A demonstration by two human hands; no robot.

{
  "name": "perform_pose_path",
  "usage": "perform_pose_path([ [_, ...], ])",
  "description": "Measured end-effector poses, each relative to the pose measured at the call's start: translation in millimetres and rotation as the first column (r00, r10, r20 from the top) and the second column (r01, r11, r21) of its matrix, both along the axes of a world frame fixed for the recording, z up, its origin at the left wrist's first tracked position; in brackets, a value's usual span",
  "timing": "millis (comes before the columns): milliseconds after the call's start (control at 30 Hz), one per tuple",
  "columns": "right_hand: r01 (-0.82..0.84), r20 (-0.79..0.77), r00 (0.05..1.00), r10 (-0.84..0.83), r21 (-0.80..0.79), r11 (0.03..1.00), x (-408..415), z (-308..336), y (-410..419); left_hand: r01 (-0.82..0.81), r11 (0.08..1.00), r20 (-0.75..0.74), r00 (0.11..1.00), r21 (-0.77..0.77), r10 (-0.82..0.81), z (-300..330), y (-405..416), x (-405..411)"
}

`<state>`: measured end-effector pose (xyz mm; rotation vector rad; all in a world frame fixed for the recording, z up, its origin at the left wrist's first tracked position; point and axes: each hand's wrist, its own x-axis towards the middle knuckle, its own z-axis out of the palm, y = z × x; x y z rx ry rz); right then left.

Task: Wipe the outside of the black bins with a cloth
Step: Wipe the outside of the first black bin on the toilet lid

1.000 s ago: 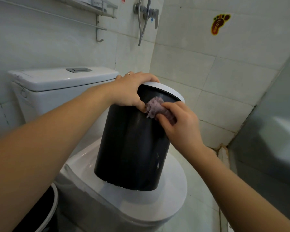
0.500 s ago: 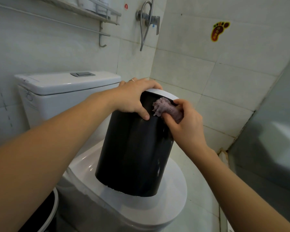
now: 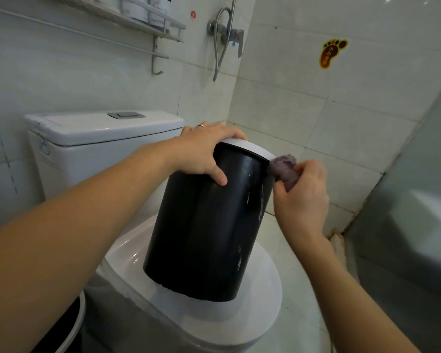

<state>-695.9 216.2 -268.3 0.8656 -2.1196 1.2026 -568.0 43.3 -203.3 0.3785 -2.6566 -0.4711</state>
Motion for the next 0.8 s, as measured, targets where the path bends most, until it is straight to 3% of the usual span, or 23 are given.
perform_pose_path([
  [133,0.0,-0.061,0.998,0.004,0.067,0.998,14.0,-12.3,-11.6,-0.005,0.999,0.021,1.0,-0.053,0.006,-0.4,-2.8,-3.4],
  [267,-0.174,-0.055,0.983,0.175,0.029,0.984,23.7,-26.7,-11.8,-0.014,0.999,0.019,1.0,-0.047,0.015,-0.6,-4.2,-0.2],
  [367,-0.302,0.008,0.953,0.304,-0.083,0.95,20.9,-26.5,-8.1,-0.021,1.0,0.014,1.0,-0.012,0.021,0.2,-4.1,3.2],
  [533,-0.352,0.184,0.902,0.392,-0.216,0.911,12.4,-17.4,-5.3,-0.018,1.0,0.015,1.0,0.015,0.018,3.0,-0.6,6.6],
  [800,-0.416,0.256,0.862,0.438,-0.136,0.899,12.8,-29.4,-5.7,-0.015,0.999,0.0,1.0,0.051,0.015,4.1,1.8,9.0],
])
